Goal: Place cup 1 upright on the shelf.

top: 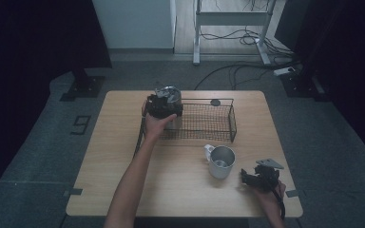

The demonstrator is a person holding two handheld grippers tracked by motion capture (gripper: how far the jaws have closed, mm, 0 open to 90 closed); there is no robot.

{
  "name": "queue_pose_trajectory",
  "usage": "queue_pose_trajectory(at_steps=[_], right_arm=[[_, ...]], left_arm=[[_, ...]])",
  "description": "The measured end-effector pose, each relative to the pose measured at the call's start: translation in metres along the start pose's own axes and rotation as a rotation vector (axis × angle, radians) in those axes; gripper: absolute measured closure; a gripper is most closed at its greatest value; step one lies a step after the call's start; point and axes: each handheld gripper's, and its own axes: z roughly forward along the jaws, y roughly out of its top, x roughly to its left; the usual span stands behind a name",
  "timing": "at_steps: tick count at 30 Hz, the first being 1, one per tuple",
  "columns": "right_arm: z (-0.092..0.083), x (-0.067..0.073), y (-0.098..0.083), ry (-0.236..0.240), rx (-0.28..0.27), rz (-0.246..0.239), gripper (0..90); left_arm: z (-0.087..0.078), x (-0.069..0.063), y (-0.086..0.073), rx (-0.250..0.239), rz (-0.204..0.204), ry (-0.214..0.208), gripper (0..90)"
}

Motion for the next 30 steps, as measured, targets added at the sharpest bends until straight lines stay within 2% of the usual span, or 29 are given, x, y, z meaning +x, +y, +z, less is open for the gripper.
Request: queue_pose_trajectory(at_steps=[14, 19, 30], right_arm=[[0.0, 0.0, 0.0, 0.0, -0.001, 0.0, 11.8], [0.0, 0.0, 0.0, 0.001, -0.001, -0.001, 11.8], [0.0, 0.0, 0.0, 0.0, -0.001, -0.001, 11.9]], left_arm=[[0.01, 0.0, -0.011, 0.04, 0.01, 0.017, 3.7], [0.014, 0.001, -0.015, 0.053, 0.0, 0.019, 3.7], [0.016, 0.001, -0.019, 0.054, 0.002, 0.018, 3.7]])
